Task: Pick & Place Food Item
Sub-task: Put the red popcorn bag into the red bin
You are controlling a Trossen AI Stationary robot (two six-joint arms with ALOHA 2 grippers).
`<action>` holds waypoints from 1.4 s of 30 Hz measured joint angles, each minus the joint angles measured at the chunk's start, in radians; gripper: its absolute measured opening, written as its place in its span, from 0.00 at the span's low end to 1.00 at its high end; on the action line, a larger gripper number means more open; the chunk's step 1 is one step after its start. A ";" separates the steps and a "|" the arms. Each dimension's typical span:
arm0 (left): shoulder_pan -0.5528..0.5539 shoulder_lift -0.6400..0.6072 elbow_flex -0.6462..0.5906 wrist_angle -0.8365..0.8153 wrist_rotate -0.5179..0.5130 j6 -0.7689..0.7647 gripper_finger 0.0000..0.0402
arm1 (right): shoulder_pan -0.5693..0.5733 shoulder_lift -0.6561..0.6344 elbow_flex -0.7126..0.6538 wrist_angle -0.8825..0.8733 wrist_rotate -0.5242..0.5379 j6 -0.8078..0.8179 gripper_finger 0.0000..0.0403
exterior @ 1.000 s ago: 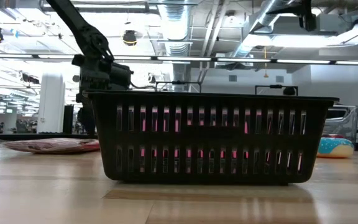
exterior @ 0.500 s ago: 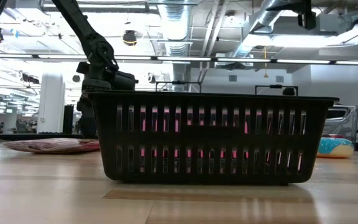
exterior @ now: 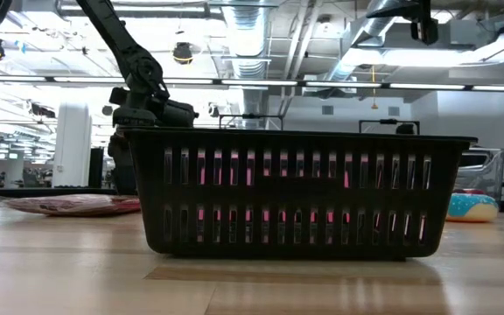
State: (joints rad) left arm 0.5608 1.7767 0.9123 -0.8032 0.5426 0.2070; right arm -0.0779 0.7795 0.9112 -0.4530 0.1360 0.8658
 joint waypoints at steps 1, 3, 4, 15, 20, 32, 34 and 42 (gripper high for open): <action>-0.006 0.000 0.000 0.000 0.000 0.001 0.55 | 0.003 0.003 0.000 0.001 0.000 0.002 0.33; -0.015 0.001 -0.001 0.000 0.005 0.005 0.54 | 0.011 0.007 0.000 -0.001 0.000 0.010 0.33; -0.019 0.001 -0.001 0.001 0.005 0.005 0.54 | 0.013 0.008 0.000 0.000 0.000 0.010 0.33; -0.025 0.005 -0.004 0.033 -0.055 -0.002 0.13 | 0.015 0.012 0.000 0.028 0.004 0.010 0.33; -0.023 0.004 -0.004 0.037 -0.055 -0.002 0.01 | 0.015 0.012 0.000 0.028 0.004 0.010 0.33; -0.022 -0.281 -0.004 -0.060 -0.020 -0.046 0.00 | 0.015 0.012 0.000 0.046 0.005 0.007 0.33; -0.022 -0.360 -0.003 -0.072 -0.020 -0.090 0.00 | 0.015 0.012 0.000 0.046 0.005 0.007 0.33; -0.052 -0.604 0.068 -0.160 -0.054 -0.243 0.00 | 0.015 0.012 0.000 0.045 0.005 0.004 0.33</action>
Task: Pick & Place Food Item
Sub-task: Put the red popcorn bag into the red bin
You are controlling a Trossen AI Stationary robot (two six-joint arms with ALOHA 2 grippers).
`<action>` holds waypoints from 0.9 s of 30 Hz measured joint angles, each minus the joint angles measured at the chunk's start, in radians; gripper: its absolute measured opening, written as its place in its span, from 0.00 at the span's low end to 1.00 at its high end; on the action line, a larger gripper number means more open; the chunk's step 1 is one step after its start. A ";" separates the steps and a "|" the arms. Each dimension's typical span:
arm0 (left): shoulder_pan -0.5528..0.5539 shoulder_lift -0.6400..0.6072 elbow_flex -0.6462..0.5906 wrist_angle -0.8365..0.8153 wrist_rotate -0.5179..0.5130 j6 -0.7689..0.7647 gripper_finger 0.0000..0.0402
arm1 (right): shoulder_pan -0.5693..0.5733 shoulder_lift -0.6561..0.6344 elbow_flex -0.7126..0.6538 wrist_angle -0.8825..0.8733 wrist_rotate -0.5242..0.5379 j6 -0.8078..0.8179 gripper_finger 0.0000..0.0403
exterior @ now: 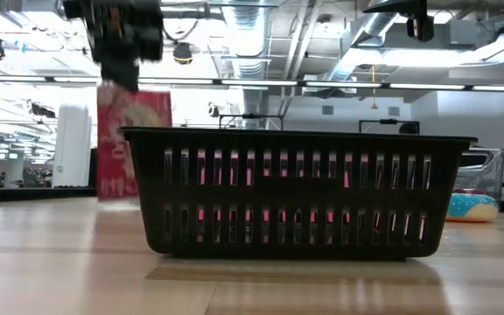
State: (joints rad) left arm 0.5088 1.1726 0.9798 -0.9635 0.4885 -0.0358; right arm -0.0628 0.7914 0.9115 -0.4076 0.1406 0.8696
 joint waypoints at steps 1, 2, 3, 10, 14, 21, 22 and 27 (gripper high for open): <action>-0.005 -0.017 0.022 -0.020 -0.011 -0.012 0.00 | 0.000 0.000 0.000 0.000 0.000 0.003 0.33; -0.011 -0.029 0.048 -0.039 -0.021 -0.022 0.00 | 0.000 0.000 0.000 0.000 0.000 0.003 0.33; -0.016 -0.039 0.074 -0.051 -0.032 -0.030 0.00 | 0.000 0.000 0.000 0.000 0.000 0.003 0.33; -0.056 -0.030 0.252 -0.012 -0.025 -0.110 0.00 | 0.000 0.000 0.000 0.000 0.000 -0.002 0.33; -0.135 0.051 0.333 -0.004 -0.018 -0.127 0.00 | -0.001 0.000 0.000 -0.001 0.001 -0.006 0.33; -0.299 0.239 0.538 0.058 -0.013 -0.130 0.00 | -0.005 0.000 0.000 0.005 0.044 -0.008 0.33; -0.319 0.266 0.569 0.057 -0.011 -0.129 0.00 | -0.005 0.000 0.000 0.010 0.044 -0.012 0.33; -0.386 0.381 0.667 0.063 -0.005 -0.128 0.00 | -0.005 0.000 0.000 0.035 0.044 -0.027 0.33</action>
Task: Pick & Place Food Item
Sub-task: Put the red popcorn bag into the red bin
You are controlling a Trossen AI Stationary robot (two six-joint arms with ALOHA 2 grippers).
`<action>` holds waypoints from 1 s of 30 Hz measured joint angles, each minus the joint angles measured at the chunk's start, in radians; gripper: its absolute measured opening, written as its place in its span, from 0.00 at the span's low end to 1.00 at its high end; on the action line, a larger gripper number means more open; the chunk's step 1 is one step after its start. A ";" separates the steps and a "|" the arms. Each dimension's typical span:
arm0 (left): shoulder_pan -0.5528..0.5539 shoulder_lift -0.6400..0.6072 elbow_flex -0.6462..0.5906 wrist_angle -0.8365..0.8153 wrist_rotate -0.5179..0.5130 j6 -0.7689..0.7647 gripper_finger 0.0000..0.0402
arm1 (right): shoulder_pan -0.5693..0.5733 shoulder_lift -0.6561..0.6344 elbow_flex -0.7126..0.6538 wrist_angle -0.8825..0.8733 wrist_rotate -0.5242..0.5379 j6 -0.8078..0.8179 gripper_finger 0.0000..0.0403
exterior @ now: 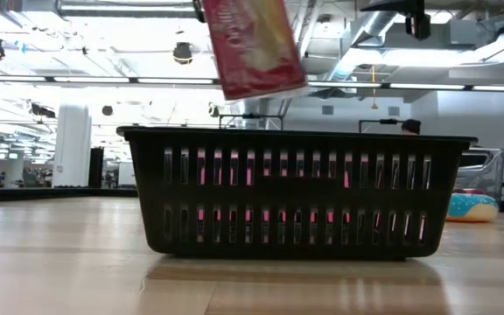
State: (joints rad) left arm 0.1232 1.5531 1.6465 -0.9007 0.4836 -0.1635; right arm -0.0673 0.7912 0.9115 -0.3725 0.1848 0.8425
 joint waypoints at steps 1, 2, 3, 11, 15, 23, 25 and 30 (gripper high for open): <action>-0.005 0.015 0.006 0.007 0.003 0.000 0.00 | 0.000 0.000 0.000 0.007 0.000 -0.002 0.33; -0.007 0.028 0.008 0.013 0.003 0.001 0.00 | 0.000 0.000 0.000 0.013 0.000 -0.004 0.33; -0.007 0.040 0.008 0.017 0.004 0.001 0.00 | 0.000 0.000 0.000 0.018 0.000 -0.005 0.33; -0.005 0.165 0.009 0.113 0.019 0.031 0.00 | 0.002 0.000 0.000 0.024 0.000 -0.004 0.33; -0.011 0.216 0.009 0.138 0.018 0.040 0.00 | 0.002 0.000 0.000 0.024 -0.001 -0.001 0.33; -0.035 0.251 0.008 0.136 0.056 0.059 0.00 | 0.003 0.000 0.000 0.029 -0.003 -0.003 0.33; -0.040 0.250 -0.008 0.169 0.057 0.058 0.00 | 0.003 0.000 0.000 0.030 -0.003 -0.005 0.33; -0.038 0.250 -0.083 0.205 0.054 0.040 0.00 | 0.003 0.000 0.000 0.034 -0.003 -0.011 0.33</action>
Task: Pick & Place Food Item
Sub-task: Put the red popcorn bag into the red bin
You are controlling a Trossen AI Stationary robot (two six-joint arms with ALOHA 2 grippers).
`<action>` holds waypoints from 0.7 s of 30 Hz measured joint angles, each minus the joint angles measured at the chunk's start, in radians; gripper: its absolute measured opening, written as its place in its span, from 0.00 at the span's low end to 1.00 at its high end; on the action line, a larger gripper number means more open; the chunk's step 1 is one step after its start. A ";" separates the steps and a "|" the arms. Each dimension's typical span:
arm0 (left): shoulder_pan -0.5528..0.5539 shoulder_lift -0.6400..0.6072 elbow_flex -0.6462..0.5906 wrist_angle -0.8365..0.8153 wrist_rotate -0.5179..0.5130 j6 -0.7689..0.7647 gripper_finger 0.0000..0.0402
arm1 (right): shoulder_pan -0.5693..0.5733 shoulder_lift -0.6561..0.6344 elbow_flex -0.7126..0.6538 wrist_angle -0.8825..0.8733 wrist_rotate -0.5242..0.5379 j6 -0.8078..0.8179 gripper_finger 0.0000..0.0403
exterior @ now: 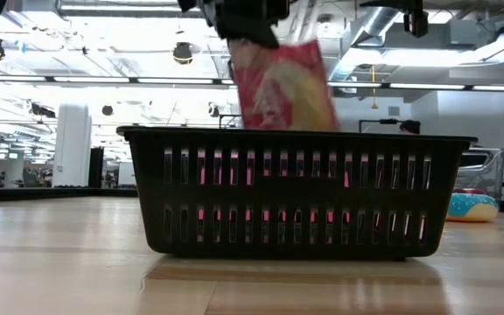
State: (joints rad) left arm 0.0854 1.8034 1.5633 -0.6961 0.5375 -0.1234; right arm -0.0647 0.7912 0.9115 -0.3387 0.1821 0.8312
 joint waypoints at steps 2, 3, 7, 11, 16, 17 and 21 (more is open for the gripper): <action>0.000 0.000 -0.034 0.020 0.000 0.006 0.00 | 0.000 0.000 0.000 0.003 0.000 0.000 0.33; 0.000 0.000 -0.051 0.025 -0.003 0.006 0.00 | 0.000 0.000 0.000 0.004 0.000 0.000 0.33; 0.010 -0.001 -0.106 0.091 0.002 -0.007 0.00 | 0.000 0.000 0.000 0.004 0.000 -0.001 0.33; 0.037 -0.001 -0.144 0.123 0.002 -0.011 0.00 | 0.000 0.000 0.000 0.004 0.000 0.000 0.33; 0.075 -0.002 -0.166 0.130 0.016 0.021 0.00 | 0.000 0.000 0.000 0.004 0.000 0.000 0.33; 0.083 -0.002 -0.168 0.130 0.019 0.029 0.00 | 0.000 0.000 0.000 0.004 0.000 0.000 0.33; 0.117 -0.002 -0.168 0.140 0.016 0.067 0.00 | -0.001 0.000 0.000 0.004 0.000 0.000 0.33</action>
State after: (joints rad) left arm 0.2023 1.8015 1.3948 -0.5564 0.5537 -0.0562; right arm -0.0653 0.7910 0.9115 -0.3344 0.1825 0.8310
